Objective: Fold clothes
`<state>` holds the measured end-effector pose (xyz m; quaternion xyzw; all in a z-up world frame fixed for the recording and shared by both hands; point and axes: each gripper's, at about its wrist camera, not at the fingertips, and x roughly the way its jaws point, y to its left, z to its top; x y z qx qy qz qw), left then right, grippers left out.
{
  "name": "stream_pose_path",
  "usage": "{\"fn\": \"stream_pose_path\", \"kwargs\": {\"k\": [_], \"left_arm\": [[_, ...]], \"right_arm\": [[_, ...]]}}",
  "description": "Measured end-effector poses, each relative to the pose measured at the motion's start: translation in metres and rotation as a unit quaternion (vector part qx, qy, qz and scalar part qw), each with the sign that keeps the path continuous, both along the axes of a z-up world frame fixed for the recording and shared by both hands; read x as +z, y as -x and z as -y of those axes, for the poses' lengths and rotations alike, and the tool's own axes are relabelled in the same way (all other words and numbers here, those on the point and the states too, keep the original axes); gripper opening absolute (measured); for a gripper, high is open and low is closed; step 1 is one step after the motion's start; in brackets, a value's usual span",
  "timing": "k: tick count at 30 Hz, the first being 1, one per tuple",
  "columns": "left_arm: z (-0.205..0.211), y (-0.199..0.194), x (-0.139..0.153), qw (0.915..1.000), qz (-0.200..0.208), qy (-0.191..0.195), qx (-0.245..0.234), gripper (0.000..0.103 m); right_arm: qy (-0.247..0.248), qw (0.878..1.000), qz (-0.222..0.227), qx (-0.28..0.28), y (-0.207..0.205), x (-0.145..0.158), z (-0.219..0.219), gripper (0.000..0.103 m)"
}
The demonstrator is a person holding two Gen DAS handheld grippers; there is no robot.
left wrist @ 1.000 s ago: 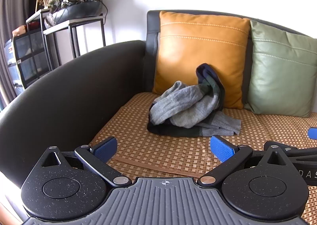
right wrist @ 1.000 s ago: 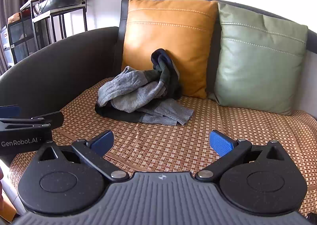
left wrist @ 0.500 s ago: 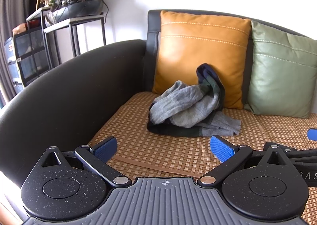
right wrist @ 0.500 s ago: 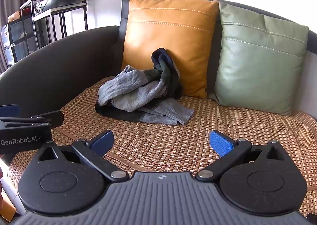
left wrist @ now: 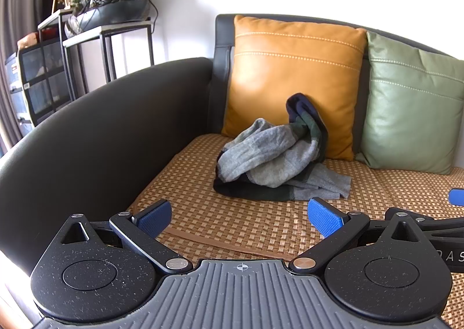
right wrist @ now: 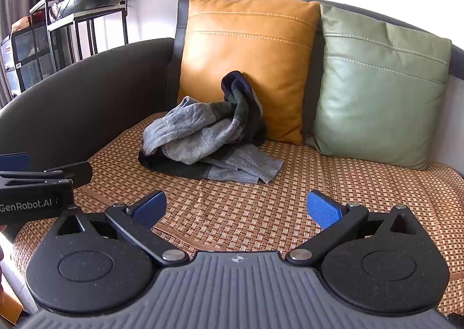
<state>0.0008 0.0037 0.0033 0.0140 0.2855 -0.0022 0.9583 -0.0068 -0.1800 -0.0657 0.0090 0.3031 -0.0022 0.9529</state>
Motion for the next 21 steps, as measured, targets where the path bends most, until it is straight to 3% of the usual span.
{"fn": "stream_pose_path", "kwargs": {"k": [21], "left_arm": [[0.002,-0.018,-0.013,0.9999,-0.01,-0.004,-0.006,0.103]], "right_arm": [[0.0,1.0,-0.007,0.002,-0.015,-0.01,0.002,0.103]]}}
